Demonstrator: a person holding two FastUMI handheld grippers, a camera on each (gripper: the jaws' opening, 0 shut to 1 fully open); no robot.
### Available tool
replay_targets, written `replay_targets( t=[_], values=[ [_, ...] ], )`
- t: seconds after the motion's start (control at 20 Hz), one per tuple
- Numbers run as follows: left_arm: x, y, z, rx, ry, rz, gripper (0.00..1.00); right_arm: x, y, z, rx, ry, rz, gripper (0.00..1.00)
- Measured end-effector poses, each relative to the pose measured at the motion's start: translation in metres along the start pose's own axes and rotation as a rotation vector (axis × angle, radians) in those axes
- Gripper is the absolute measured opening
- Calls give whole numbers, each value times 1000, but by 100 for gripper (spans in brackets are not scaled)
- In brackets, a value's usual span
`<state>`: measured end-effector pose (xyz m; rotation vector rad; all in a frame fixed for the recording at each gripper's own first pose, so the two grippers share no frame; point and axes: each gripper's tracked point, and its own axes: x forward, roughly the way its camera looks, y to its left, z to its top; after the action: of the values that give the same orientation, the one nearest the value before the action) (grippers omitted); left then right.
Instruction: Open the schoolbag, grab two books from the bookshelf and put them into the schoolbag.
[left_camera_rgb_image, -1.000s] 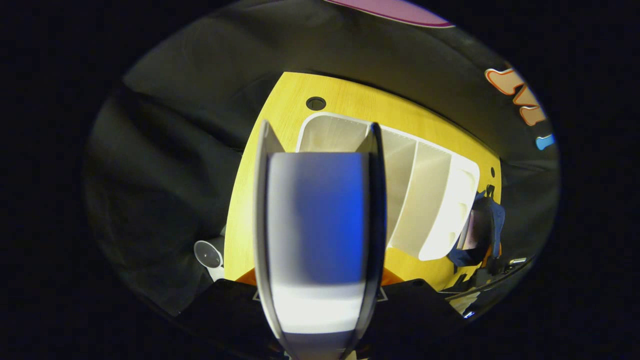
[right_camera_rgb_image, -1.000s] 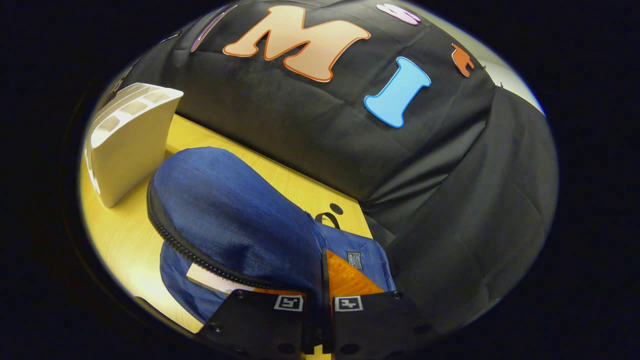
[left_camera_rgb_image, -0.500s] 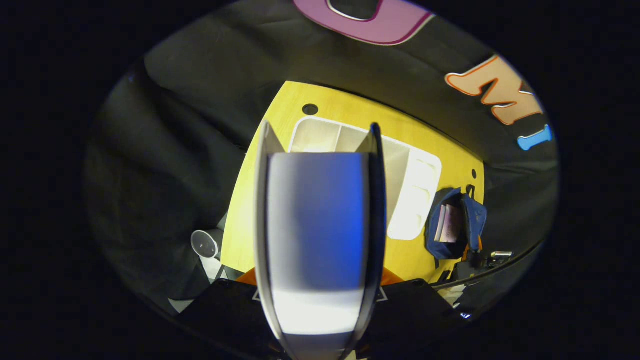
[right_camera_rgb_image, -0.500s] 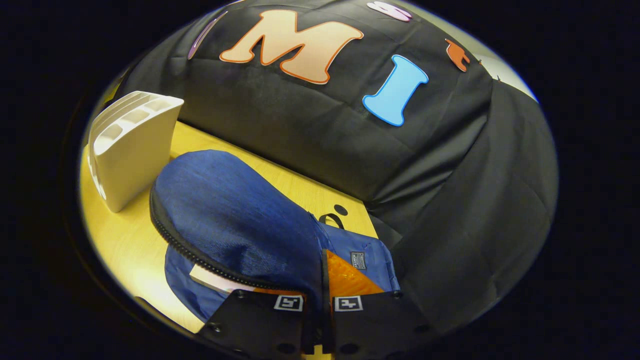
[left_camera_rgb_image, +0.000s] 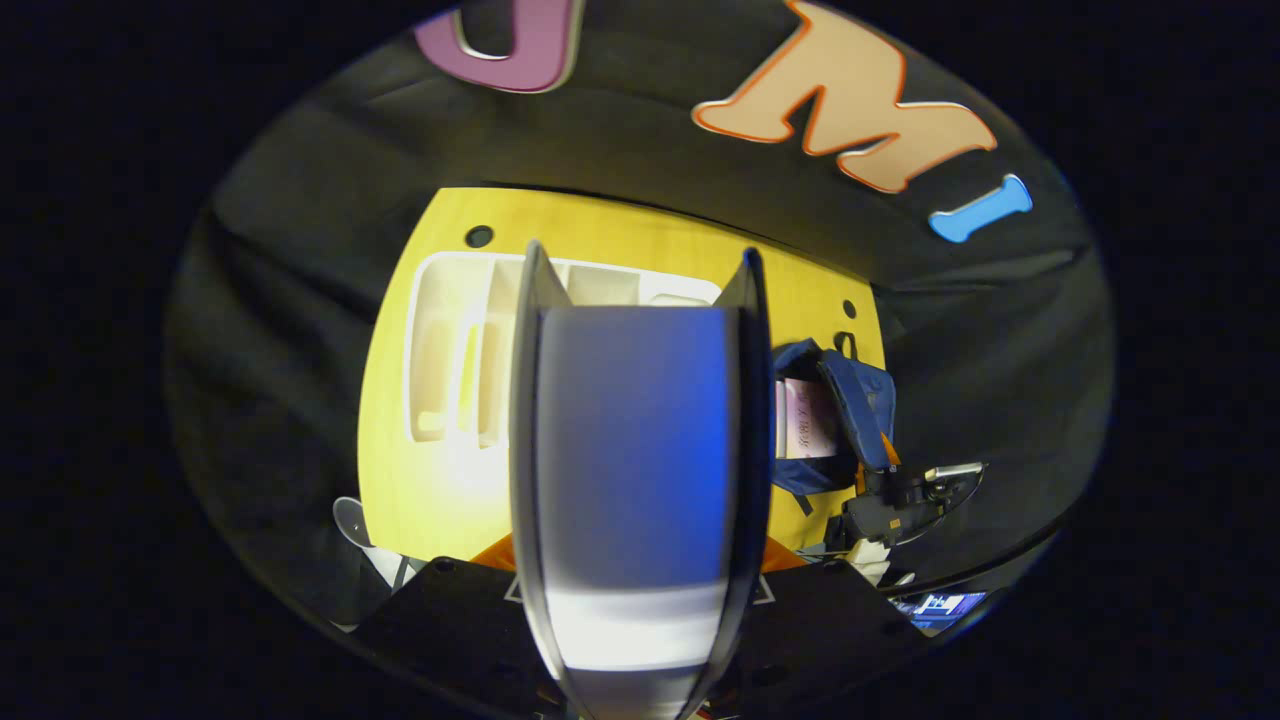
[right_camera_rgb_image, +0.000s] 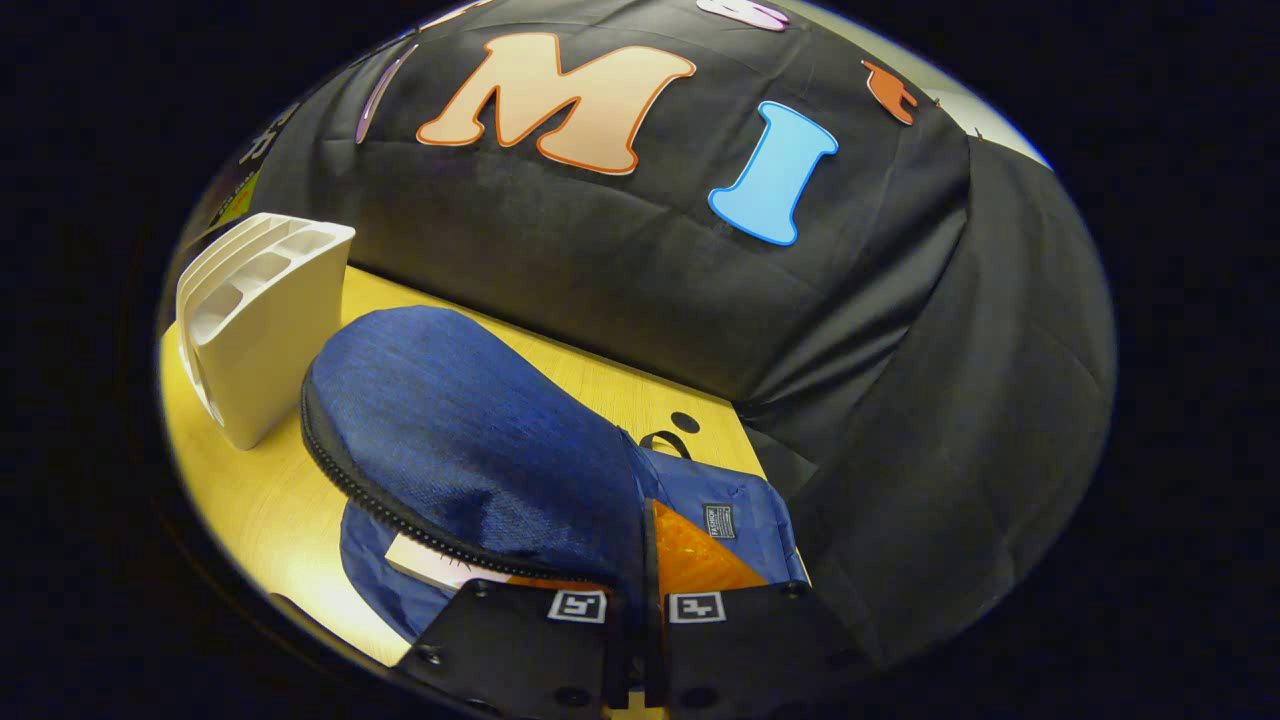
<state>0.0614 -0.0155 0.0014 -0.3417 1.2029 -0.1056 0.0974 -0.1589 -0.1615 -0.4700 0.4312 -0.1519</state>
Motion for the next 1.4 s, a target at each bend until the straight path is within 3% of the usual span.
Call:
replay_targets(
  t=[0.3,0.7,1.0,1.15,1.3,1.4],
  values=[
    [57,-81,10,47,-2,-127,41,1,0,3,17,-13,24,10],
    [142,-171,-10,4,-27,-317,41,11,-4,6,102,-23,35,8],
    [202,-209,-17,-63,-52,-426,40,12,-8,7,135,-29,49,8],
    [236,-226,-23,-42,-75,-490,40,7,-9,7,154,-38,58,8],
    [254,-251,-29,-62,-97,-617,40,4,-6,7,151,-56,68,9],
    [270,-261,-30,-86,-106,-655,40,2,-3,8,139,-74,75,7]
  ],
)
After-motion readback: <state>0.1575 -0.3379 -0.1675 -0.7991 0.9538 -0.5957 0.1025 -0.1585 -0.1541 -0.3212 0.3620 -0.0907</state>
